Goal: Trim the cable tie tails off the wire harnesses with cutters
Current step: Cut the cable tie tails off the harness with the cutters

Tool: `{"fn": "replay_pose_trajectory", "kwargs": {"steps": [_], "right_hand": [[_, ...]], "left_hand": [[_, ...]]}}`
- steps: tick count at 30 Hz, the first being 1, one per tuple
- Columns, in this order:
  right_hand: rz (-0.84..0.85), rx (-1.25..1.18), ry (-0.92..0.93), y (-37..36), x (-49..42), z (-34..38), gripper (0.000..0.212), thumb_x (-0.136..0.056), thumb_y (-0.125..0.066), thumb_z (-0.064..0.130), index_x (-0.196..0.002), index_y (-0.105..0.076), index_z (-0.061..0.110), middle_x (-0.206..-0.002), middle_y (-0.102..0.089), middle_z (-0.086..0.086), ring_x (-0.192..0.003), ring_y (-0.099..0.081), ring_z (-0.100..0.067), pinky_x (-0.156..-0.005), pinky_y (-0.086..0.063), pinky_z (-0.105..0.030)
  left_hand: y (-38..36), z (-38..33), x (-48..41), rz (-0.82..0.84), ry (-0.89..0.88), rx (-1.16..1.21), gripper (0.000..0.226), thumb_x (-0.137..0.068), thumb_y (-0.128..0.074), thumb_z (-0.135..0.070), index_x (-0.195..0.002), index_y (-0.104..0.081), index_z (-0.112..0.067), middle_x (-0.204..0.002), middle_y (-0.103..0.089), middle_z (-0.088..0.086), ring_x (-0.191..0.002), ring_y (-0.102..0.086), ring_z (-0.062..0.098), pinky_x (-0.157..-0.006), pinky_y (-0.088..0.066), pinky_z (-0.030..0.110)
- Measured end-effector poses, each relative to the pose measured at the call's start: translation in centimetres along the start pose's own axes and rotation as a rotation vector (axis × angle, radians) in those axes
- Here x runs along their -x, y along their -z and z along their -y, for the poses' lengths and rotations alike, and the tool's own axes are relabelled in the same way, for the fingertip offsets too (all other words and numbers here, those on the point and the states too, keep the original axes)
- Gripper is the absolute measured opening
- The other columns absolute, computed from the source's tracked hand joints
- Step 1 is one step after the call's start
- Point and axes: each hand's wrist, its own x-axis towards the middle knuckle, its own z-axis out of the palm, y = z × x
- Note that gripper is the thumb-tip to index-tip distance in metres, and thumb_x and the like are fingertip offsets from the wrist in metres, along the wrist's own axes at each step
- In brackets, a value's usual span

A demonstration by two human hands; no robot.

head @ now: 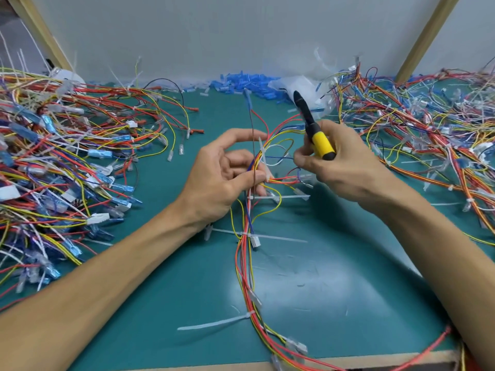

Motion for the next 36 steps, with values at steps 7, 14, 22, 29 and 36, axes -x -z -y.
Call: {"fn": "replay_pose_trajectory", "kwargs": {"steps": [7,14,22,29,36], "right_hand": [[0.193,-0.333,-0.034,1.6,0.9,1.2,0.03,-0.083,-0.075,0.01,-0.096,-0.049,0.013,-0.082,-0.059,-0.009,-0.061,-0.047,-0.016,-0.051,-0.042,-0.026],[0.416,-0.55,-0.177,1.9,1.0,1.2,0.025,-0.083,-0.065,0.002,-0.094,-0.048,0.015,-0.075,-0.053,-0.011,-0.065,-0.032,-0.022,-0.054,-0.035,-0.03],[0.139,0.059,0.106,0.5,0.8,1.0,0.026,-0.09,-0.073,-0.008,-0.1,-0.052,0.003,-0.091,-0.069,-0.015,-0.064,-0.057,-0.009,-0.063,-0.047,-0.021],[-0.161,-0.026,0.203,0.0,0.5,0.5,0.021,-0.091,-0.077,0.003,-0.094,-0.057,0.005,-0.078,-0.059,0.002,-0.062,-0.051,-0.009,-0.061,-0.044,-0.016],[-0.283,0.377,0.532,1.5,1.0,0.5,0.018,-0.089,-0.079,0.024,-0.096,-0.066,0.014,-0.077,-0.06,0.004,-0.066,-0.05,-0.02,-0.063,-0.047,-0.028]], "left_hand": [[-0.2,0.2,0.0,-0.013,-0.039,-0.169,0.041,-0.086,-0.06,0.011,-0.12,-0.059,-0.012,-0.081,-0.069,0.015,-0.061,-0.061,0.014,-0.064,-0.052,0.022],[-0.3,0.6,0.3,-0.138,-0.175,-0.43,0.028,-0.087,-0.067,-0.002,-0.112,-0.066,-0.013,-0.078,-0.069,0.006,-0.067,-0.063,0.02,-0.072,-0.058,0.043],[0.1,0.1,-0.2,-0.124,-0.017,0.037,0.035,-0.088,-0.068,0.014,-0.115,-0.057,-0.005,-0.079,-0.068,0.013,-0.056,-0.064,0.012,-0.061,-0.053,0.02],[0.8,-0.2,-0.4,-0.136,0.033,0.339,0.053,-0.091,-0.063,0.015,-0.136,-0.054,-0.013,-0.087,-0.074,0.012,-0.07,-0.074,0.02,-0.07,-0.059,0.024],[0.7,-0.7,-0.3,-0.218,-0.003,0.307,0.057,-0.084,-0.074,0.004,-0.135,-0.052,-0.009,-0.097,-0.079,0.019,-0.083,-0.079,0.034,-0.074,-0.062,0.031]]}}
